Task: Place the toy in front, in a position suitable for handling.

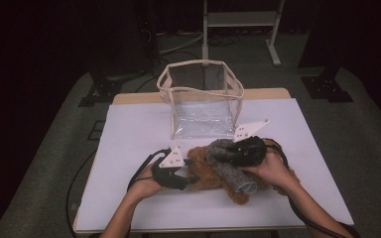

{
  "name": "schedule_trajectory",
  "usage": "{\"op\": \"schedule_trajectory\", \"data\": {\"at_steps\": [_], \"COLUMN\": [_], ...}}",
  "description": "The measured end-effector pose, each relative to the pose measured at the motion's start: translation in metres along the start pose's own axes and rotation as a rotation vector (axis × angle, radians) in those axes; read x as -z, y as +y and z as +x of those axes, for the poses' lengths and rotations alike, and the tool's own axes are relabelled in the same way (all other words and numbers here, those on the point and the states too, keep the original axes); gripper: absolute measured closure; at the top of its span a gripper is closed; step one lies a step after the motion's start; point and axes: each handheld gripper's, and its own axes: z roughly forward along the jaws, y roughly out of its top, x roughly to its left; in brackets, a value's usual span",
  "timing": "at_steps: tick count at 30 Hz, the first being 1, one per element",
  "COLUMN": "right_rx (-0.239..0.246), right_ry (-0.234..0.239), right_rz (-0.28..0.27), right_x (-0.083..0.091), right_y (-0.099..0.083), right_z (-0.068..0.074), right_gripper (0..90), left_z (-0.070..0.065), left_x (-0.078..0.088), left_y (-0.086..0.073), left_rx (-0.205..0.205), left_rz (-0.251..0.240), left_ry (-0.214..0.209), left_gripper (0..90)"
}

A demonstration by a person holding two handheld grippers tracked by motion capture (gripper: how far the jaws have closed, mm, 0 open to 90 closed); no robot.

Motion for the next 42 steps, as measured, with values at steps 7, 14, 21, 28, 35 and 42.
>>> {"op": "schedule_trajectory", "data": {"at_steps": [7,14,21,28,35,42], "right_rx": [0.066,0.022,-0.033,-0.004,-0.013,-0.016], "right_ry": [0.029,-0.029,-0.005,0.065,0.043,0.058], "right_rz": [0.022,0.007,-0.006,0.009,0.033,0.096], "right_x": [0.007,0.011,0.000,0.006,-0.006,-0.028], "right_y": [-0.002,0.009,0.001,-0.001,0.018,0.020], "right_z": [0.021,0.000,-0.006,0.007,-0.003,0.000], "right_gripper": [72.0,71.9,71.7,71.6,71.6,71.4], "left_z": [-0.005,-0.008,-0.001,-0.009,-0.016,-0.018], "left_x": [-0.008,-0.007,-0.002,-0.007,-0.009,-0.006], "left_y": [0.001,0.000,0.001,0.005,0.006,0.004], "left_rx": [0.018,-0.006,0.010,0.012,-0.042,-0.080], "left_rz": [-0.021,-0.003,-0.005,-0.039,-0.004,0.027], "left_ry": [-0.042,-0.063,-0.055,-0.108,-0.100,-0.132], "left_gripper": [39.7,40.6,33.2,31.1,32.8,33.0]}}
